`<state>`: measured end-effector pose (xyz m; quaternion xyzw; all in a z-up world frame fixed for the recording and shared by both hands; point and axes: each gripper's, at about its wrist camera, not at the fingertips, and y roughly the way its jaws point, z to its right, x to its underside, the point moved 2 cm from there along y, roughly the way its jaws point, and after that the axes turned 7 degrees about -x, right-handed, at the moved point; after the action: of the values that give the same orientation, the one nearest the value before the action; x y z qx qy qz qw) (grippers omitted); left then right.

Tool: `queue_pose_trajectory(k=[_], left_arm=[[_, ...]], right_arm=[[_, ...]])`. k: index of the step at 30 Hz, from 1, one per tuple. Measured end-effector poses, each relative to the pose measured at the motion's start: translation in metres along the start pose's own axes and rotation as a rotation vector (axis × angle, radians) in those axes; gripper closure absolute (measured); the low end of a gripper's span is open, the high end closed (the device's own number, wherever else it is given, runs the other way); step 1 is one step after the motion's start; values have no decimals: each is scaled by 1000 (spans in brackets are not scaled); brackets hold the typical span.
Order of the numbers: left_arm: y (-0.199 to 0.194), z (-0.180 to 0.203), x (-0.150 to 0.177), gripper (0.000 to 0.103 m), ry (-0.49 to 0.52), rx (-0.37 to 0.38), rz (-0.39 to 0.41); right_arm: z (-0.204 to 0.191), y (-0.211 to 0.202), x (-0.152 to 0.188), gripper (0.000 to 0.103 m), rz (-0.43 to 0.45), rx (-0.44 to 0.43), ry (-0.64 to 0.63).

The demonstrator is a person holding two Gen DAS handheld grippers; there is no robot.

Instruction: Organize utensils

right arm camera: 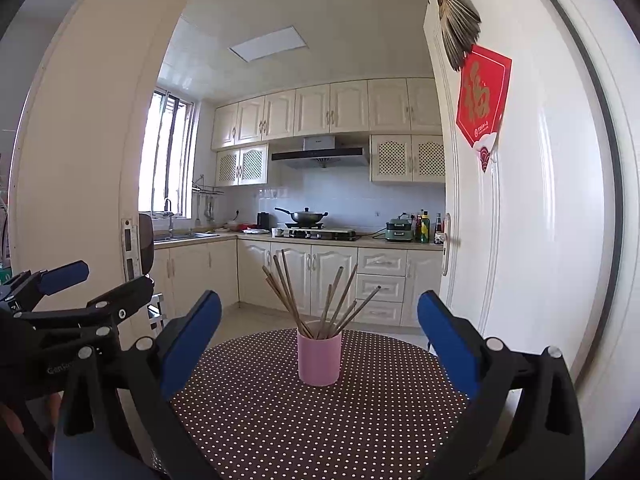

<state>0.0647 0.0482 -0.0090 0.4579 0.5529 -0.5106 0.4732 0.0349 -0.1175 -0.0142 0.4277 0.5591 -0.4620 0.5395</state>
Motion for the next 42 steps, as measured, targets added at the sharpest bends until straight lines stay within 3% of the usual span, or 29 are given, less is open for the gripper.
queue_pose_trajectory(k=[42], left_arm=[[13, 4, -8, 10, 3, -18, 16]], right_arm=[[-2, 12, -2, 8, -10, 3, 5]])
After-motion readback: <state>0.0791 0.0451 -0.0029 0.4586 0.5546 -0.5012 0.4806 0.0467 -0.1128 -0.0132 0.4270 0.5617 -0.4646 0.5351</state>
